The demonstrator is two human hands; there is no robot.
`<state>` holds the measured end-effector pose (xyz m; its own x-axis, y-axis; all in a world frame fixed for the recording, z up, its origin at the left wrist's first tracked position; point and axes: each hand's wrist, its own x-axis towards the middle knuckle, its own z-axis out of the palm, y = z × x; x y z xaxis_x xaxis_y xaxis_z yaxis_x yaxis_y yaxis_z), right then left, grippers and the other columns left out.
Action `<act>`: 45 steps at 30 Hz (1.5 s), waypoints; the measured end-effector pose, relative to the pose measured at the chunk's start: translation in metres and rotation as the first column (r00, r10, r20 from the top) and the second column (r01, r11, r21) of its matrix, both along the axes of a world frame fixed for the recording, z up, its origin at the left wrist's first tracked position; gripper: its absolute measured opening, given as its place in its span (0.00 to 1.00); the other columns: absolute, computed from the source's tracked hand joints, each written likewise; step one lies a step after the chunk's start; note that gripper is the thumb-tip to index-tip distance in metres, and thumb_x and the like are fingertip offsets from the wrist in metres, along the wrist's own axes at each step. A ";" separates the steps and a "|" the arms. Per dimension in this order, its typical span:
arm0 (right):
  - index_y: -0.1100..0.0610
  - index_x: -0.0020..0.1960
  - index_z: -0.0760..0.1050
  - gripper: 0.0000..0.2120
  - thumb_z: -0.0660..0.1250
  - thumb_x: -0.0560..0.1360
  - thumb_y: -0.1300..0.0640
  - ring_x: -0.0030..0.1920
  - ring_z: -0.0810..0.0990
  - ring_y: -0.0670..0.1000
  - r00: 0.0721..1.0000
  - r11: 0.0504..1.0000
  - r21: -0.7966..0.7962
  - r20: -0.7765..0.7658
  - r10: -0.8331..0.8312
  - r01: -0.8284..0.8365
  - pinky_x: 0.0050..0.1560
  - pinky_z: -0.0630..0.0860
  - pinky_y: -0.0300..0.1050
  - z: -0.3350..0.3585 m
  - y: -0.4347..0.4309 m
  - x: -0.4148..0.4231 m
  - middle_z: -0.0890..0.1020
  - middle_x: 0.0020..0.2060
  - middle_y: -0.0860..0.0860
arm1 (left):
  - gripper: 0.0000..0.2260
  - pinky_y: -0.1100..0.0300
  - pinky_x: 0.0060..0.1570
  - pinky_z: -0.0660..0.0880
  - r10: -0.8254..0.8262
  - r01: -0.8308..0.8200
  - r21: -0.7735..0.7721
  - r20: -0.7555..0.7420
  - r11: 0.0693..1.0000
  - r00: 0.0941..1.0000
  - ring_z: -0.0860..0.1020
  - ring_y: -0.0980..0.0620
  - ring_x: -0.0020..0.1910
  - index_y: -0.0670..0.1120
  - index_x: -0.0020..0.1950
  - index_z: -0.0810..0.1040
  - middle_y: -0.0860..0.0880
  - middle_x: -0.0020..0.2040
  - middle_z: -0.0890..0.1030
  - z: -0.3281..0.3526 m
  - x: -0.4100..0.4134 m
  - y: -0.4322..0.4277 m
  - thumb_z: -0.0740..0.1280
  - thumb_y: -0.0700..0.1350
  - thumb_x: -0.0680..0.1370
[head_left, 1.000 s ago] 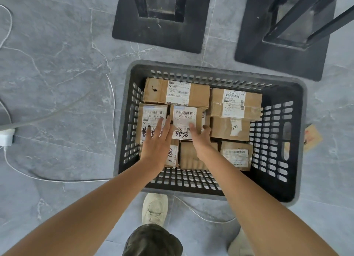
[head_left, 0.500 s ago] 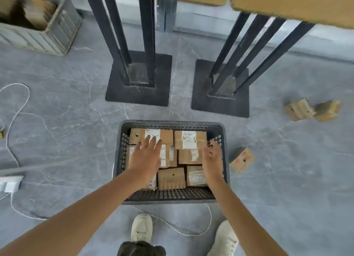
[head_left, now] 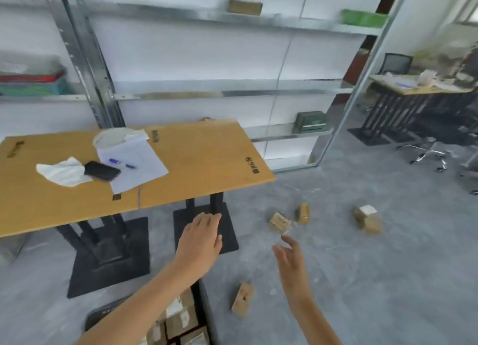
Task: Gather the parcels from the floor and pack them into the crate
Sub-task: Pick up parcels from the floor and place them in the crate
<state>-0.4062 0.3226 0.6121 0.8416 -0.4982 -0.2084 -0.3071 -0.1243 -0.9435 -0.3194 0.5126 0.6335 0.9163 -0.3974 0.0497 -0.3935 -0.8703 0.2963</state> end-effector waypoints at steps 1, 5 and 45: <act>0.47 0.62 0.68 0.11 0.61 0.80 0.54 0.46 0.75 0.39 1.000 1.000 -0.006 0.016 -0.023 0.023 0.41 0.69 0.33 0.024 -0.029 -0.015 0.78 0.48 0.47 | 0.22 0.55 0.67 0.64 -0.014 0.015 -0.011 0.023 1.000 1.000 0.61 0.51 0.72 0.47 0.75 0.58 0.51 0.71 0.66 0.023 -0.004 -0.025 0.55 0.49 0.82; 0.50 0.61 0.69 0.11 0.61 0.80 0.57 0.48 0.78 0.47 0.991 0.990 -0.099 0.097 -0.089 0.099 0.46 0.70 0.40 0.102 -0.140 -0.078 0.81 0.48 0.51 | 0.22 0.55 0.67 0.64 -0.096 0.098 -0.012 0.106 0.995 0.990 0.62 0.51 0.71 0.47 0.75 0.58 0.50 0.71 0.66 0.098 -0.028 -0.121 0.56 0.48 0.81; 0.57 0.62 0.71 0.14 0.58 0.78 0.64 0.53 0.78 0.56 0.860 0.845 -0.163 0.145 -0.490 0.509 0.49 0.70 0.45 0.198 -0.593 0.011 0.82 0.48 0.56 | 0.25 0.53 0.58 0.71 -0.532 0.568 -0.275 0.199 0.776 0.823 0.70 0.46 0.64 0.47 0.76 0.58 0.45 0.66 0.73 0.186 0.131 -0.643 0.61 0.44 0.80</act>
<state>-0.3947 -0.2701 0.8097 0.4787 -0.8780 0.0000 -0.2868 -0.1564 -0.9451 -0.1888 -0.1308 0.8197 0.5285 -0.7786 0.3383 -0.8202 -0.3655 0.4401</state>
